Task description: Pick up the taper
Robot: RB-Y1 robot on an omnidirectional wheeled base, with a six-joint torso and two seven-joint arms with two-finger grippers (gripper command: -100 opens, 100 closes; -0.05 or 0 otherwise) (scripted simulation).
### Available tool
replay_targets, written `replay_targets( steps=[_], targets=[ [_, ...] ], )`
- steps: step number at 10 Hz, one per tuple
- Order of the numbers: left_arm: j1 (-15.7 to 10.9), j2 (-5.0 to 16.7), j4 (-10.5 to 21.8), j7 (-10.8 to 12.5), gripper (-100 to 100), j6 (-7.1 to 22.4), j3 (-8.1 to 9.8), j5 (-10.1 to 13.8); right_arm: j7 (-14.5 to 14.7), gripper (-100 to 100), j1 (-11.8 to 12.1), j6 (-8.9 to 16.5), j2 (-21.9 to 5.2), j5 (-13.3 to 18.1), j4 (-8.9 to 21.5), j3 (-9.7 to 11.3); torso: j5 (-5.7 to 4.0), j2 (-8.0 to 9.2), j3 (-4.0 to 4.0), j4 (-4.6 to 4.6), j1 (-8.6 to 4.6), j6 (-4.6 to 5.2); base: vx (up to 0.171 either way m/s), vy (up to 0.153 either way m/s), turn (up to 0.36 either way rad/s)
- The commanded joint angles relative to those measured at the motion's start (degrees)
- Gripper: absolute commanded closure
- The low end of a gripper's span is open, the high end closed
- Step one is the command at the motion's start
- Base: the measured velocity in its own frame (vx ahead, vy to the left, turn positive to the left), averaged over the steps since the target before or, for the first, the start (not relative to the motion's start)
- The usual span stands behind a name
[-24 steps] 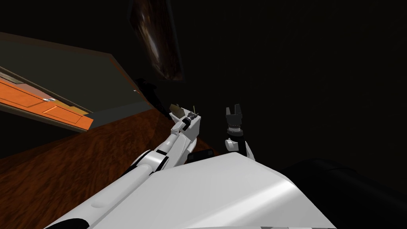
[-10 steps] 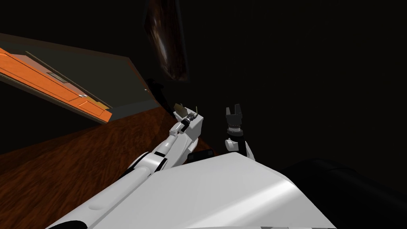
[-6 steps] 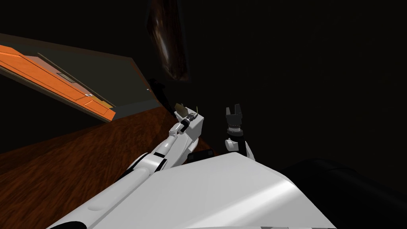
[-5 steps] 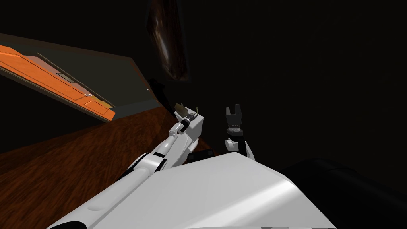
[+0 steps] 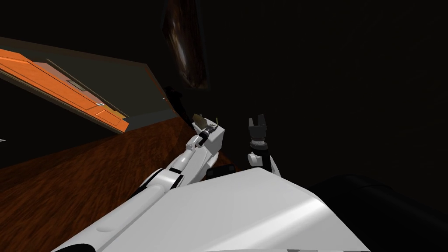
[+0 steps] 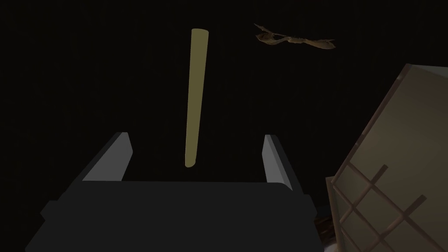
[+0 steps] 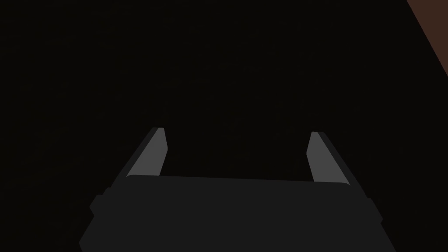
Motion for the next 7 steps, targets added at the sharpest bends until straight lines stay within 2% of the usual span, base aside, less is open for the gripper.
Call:
replay_targets(
  steps=[1, 7],
  targets=[
    [0.01, 0.0, -0.01, 0.0, -100, 0.0, 0.0, 0.01, 0.0, 0, 0.0, 0.0, 0.0, 0.0, 0.0, 0.0, 0.0, 0.0, 0.0, 0.0, 0.0, 0.0, 0.0, 0.0, 0.0],
    [0.01, 0.0, -0.01, 0.0, -100, 0.0, 0.0, 0.01, 0.0, 0, 0.0, 0.0, 0.0, 0.0, 0.0, 0.0, -0.01, -0.02, -0.01, 0.0, -0.03, -0.01, 0.001, -0.001, 0.004]
  ],
)
